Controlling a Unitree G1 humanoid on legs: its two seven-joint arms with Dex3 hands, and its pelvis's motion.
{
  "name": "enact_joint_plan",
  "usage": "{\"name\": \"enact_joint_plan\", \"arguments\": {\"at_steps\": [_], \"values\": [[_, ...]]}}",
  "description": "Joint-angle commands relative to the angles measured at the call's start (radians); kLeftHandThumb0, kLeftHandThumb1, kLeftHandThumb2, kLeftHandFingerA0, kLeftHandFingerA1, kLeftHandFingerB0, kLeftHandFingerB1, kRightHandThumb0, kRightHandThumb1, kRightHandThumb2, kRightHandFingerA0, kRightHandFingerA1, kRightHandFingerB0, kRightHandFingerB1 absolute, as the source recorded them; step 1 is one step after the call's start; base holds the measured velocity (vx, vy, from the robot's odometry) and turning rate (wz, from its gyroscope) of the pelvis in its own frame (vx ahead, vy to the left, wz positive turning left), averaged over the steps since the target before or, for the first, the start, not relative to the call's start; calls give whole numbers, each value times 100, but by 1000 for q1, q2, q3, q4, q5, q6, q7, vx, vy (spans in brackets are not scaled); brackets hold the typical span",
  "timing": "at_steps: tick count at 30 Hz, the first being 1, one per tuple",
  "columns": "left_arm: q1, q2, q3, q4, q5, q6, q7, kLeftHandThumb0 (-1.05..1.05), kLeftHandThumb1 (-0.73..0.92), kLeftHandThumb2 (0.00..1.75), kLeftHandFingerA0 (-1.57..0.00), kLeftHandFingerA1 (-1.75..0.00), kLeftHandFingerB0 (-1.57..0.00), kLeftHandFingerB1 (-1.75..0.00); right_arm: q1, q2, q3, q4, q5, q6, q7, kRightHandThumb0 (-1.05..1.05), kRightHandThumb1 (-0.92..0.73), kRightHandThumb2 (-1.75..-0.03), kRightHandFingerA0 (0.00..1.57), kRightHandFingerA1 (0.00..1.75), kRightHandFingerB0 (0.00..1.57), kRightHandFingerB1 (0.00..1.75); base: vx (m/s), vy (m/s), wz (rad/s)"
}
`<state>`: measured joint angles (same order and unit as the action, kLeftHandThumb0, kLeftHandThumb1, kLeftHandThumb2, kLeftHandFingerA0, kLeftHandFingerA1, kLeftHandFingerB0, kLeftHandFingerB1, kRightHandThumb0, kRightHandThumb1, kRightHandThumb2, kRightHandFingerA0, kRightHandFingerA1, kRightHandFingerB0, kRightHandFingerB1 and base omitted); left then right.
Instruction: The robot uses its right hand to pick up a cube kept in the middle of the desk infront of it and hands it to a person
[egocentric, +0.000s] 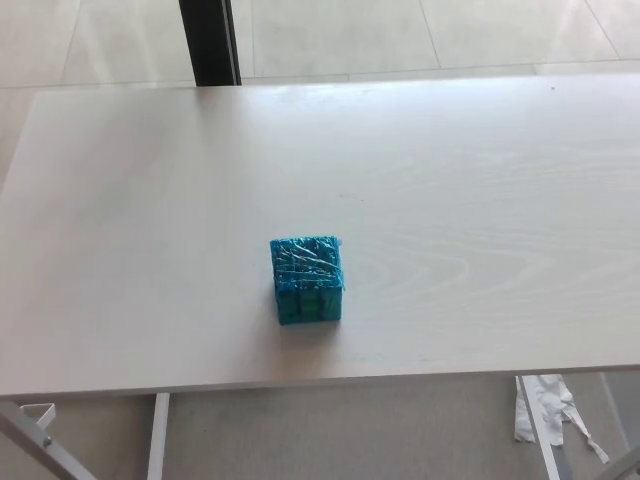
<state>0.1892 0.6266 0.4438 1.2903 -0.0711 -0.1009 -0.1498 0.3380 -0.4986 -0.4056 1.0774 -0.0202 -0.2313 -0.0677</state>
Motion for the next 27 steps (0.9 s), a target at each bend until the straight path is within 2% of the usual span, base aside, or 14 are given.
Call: {"name": "enact_joint_plan", "arguments": {"at_steps": [1,2,3,4,8,9,10,12,14,15,18,22,23,27], "values": [[-4,18,19,8,-36,-35,-36,-49,56,56,-40,-50,-48,-40,-7,-24,-52,9,70,-54,6,-56,-42,-77,25,59,36,48,0,0,0],[-7,19,21,10,-38,-31,-31,-51,54,56,-40,-50,-48,-40,-18,-22,-79,14,101,-46,24,-48,-52,-56,29,60,43,37,0,0,0],[-7,21,19,11,-36,-32,-31,-57,52,57,-36,-50,-47,-39,-24,-24,-86,19,101,-50,21,-54,-41,-76,26,61,37,49,0,0,0],[-9,22,18,10,-35,-27,-28,-60,41,79,-28,-56,-43,-51,-23,-27,-93,10,102,-48,16,-51,-51,-57,31,62,43,37,0,0,0],[-18,24,22,22,-39,-16,-21,-63,41,79,-27,-54,-41,-50,-31,-35,-97,11,100,-35,14,-52,-53,-56,34,58,42,35,0,0,0],[-19,25,29,22,-46,-14,-26,-64,40,79,-30,-56,-42,-50,-36,-37,-95,16,99,-37,6,-60,-44,-79,44,71,37,47,0,0,0],[-15,22,46,21,-65,-25,-37,-62,50,56,-33,-52,-49,-39,-35,-38,-91,12,96,-36,8,-52,-53,-56,61,84,42,36,0,0,0],[-17,25,49,17,-65,-25,-41,-65,50,56,-38,-57,-50,-39,-41,-35,-101,18,111,-33,9,-50,-51,-56,81,125,44,37,0,0,0],[-14,28,49,9,-64,-29,-53,-64,52,56,-36,-54,-48,-39,-53,-27,-130,9,152,-33,30,-59,-39,-75,107,133,40,50,0,0,0],[-14,28,47,8,-62,-29,-53,-65,52,56,-35,-54,-48,-39,-58,-31,-129,4,144,-41,16,-54,-50,-56,53,87,45,38,0,0,0],[-14,27,43,7,-59,-27,-50,-66,41,81,-29,-57,-41,-51,-74,-48,-137,-38,139,-56,-8,-55,-53,-57,65,64,45,37,0,0,0],[-17,21,55,11,-72,-31,-42,-58,52,56,-43,-53,-46,-39,-110,-36,-198,-188,182,-95,-24,-57,-53,-57,67,57,46,35,0,0,0],[-18,20,56,12,-74,-28,-40,-58,51,56,-44,-53,-47,-38,-112,-32,-205,-223,181,-78,-30,-61,-43,-82,64,63,39,48,0,0,0],[-23,16,66,19,-83,-30,-37,-56,51,56,-42,-53,-47,-38,-164,-10,-239,-447,224,-55,-14,-58,-52,-57,68,58,47,37,0,0,0]]}}
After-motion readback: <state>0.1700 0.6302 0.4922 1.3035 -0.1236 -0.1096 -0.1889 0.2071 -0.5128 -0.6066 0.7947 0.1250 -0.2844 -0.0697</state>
